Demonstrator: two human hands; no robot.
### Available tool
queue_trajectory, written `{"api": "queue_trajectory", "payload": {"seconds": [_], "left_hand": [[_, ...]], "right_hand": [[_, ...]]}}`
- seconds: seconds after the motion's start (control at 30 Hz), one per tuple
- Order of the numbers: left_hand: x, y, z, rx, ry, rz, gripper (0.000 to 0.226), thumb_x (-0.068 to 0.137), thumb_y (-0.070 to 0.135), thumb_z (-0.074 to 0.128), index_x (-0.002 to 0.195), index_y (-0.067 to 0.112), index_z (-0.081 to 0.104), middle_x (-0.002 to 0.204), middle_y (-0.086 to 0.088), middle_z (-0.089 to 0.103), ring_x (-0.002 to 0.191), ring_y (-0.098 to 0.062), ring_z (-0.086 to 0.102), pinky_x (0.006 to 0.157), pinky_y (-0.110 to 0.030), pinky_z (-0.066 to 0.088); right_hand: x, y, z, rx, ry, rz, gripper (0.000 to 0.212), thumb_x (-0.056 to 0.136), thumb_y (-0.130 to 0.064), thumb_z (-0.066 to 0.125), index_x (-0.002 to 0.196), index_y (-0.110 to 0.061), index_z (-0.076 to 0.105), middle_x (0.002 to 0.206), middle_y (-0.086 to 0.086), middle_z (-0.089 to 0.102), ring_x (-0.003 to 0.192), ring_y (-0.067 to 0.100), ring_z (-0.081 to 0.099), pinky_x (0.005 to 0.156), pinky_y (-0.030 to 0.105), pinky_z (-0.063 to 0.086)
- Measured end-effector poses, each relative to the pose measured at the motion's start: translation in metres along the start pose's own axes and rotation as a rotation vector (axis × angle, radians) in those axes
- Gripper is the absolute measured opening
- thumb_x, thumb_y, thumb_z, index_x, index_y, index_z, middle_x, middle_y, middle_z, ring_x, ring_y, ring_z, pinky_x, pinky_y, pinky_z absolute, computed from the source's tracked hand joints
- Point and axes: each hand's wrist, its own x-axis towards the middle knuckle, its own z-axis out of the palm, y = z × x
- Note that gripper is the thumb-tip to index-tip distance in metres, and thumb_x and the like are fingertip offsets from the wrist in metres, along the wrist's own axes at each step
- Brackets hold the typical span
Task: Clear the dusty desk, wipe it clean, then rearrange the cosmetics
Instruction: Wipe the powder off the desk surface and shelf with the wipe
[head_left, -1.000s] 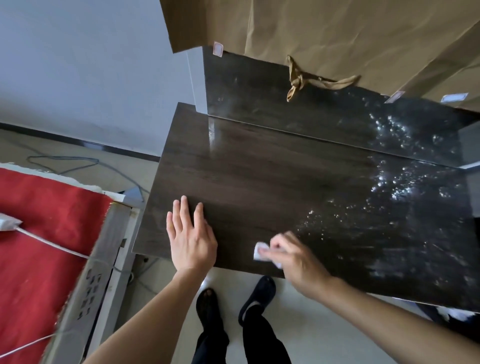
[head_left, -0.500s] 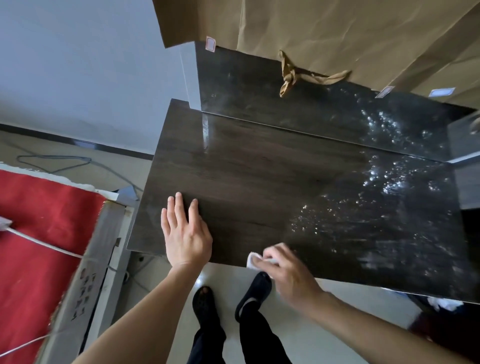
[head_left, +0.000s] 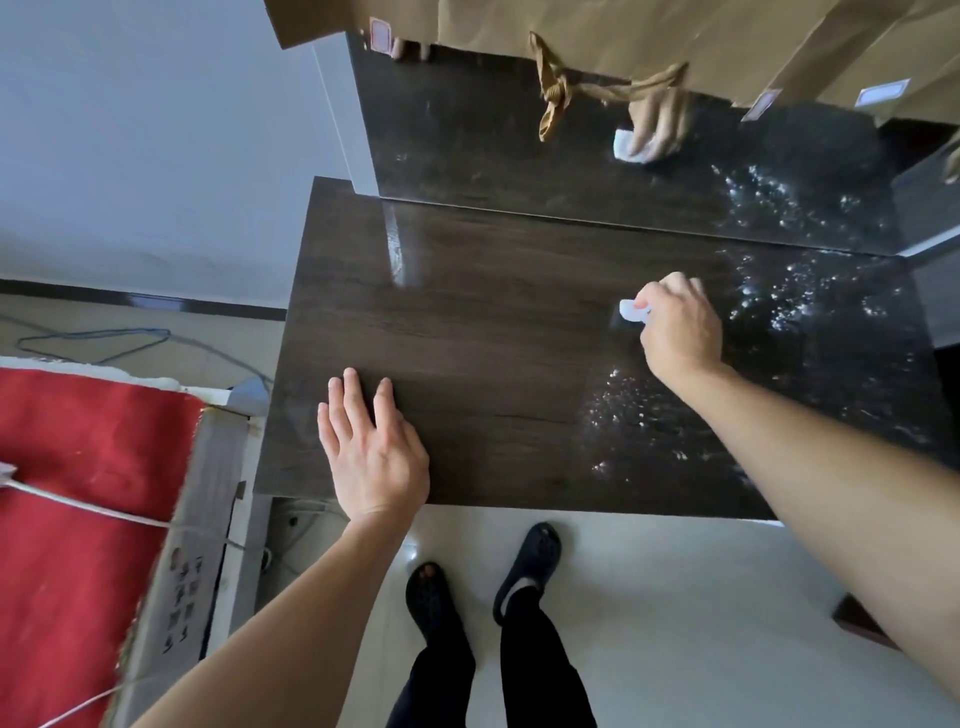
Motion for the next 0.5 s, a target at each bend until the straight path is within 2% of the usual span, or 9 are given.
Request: {"api": "queue_trajectory", "payload": {"seconds": [0.13,0.2,0.27,0.3,0.4,0.43,0.5], "left_hand": [[-0.002,-0.002,0.0,0.01,-0.021,-0.01,0.045,0.093,0.024,0.028,0.129,0.008,0.051,0.147,-0.023,0.035,0.139,-0.038,0.025,0.116,-0.05,0.016],[-0.002,-0.001,-0.001,0.007,-0.03,-0.01,0.044,0.093,0.023,0.03,0.129,0.008,0.051,0.147,-0.023,0.035,0.14,-0.038,0.024,0.116,-0.051,0.016],[-0.001,0.0,-0.003,0.001,-0.043,-0.015,0.045,0.093,0.023,0.029,0.13,0.007,0.05,0.147,-0.023,0.034,0.14,-0.038,0.023,0.116,-0.051,0.016],[-0.001,0.0,-0.003,0.0,-0.044,-0.014,0.045,0.094,0.024,0.029,0.13,0.007,0.05,0.147,-0.023,0.034,0.14,-0.038,0.023,0.116,-0.051,0.015],[0.001,0.001,-0.002,-0.004,-0.038,-0.011,0.046,0.094,0.025,0.026,0.13,0.008,0.05,0.147,-0.023,0.035,0.14,-0.038,0.024,0.116,-0.051,0.015],[0.001,0.001,-0.002,-0.006,-0.029,-0.009,0.046,0.094,0.025,0.026,0.129,0.008,0.05,0.147,-0.022,0.035,0.14,-0.038,0.024,0.116,-0.05,0.015],[0.0,0.0,-0.001,-0.006,-0.017,-0.002,0.046,0.094,0.025,0.026,0.129,0.008,0.05,0.147,-0.022,0.036,0.139,-0.038,0.025,0.116,-0.05,0.015]], "right_hand": [[-0.061,-0.022,0.011,0.111,0.031,-0.143,0.038,0.068,0.012,0.063,0.098,-0.009,0.067,0.094,0.009,0.058,0.085,0.032,0.052,0.064,0.038,0.05],[-0.099,-0.021,0.012,0.186,-0.024,-0.282,0.031,0.068,0.012,0.065,0.09,-0.01,0.069,0.087,0.006,0.06,0.077,0.03,0.054,0.057,0.036,0.051],[-0.106,-0.013,0.006,0.259,-0.07,-0.357,0.025,0.072,0.009,0.059,0.086,-0.008,0.072,0.085,0.006,0.062,0.075,0.031,0.057,0.06,0.035,0.05],[-0.096,-0.01,0.003,0.292,-0.058,-0.326,0.026,0.073,0.008,0.055,0.086,-0.008,0.072,0.086,0.007,0.062,0.076,0.031,0.058,0.064,0.033,0.049],[-0.05,-0.008,0.004,0.302,0.012,-0.042,0.029,0.08,0.006,0.052,0.094,-0.009,0.073,0.093,0.011,0.059,0.086,0.032,0.057,0.073,0.027,0.041],[-0.042,-0.012,0.007,0.28,0.012,0.001,0.026,0.083,0.003,0.052,0.096,-0.009,0.072,0.095,0.012,0.058,0.088,0.033,0.056,0.074,0.025,0.038],[-0.055,-0.024,0.016,0.28,0.036,-0.054,0.021,0.084,0.002,0.058,0.094,-0.009,0.073,0.094,0.011,0.059,0.084,0.032,0.055,0.072,0.024,0.037]]}}
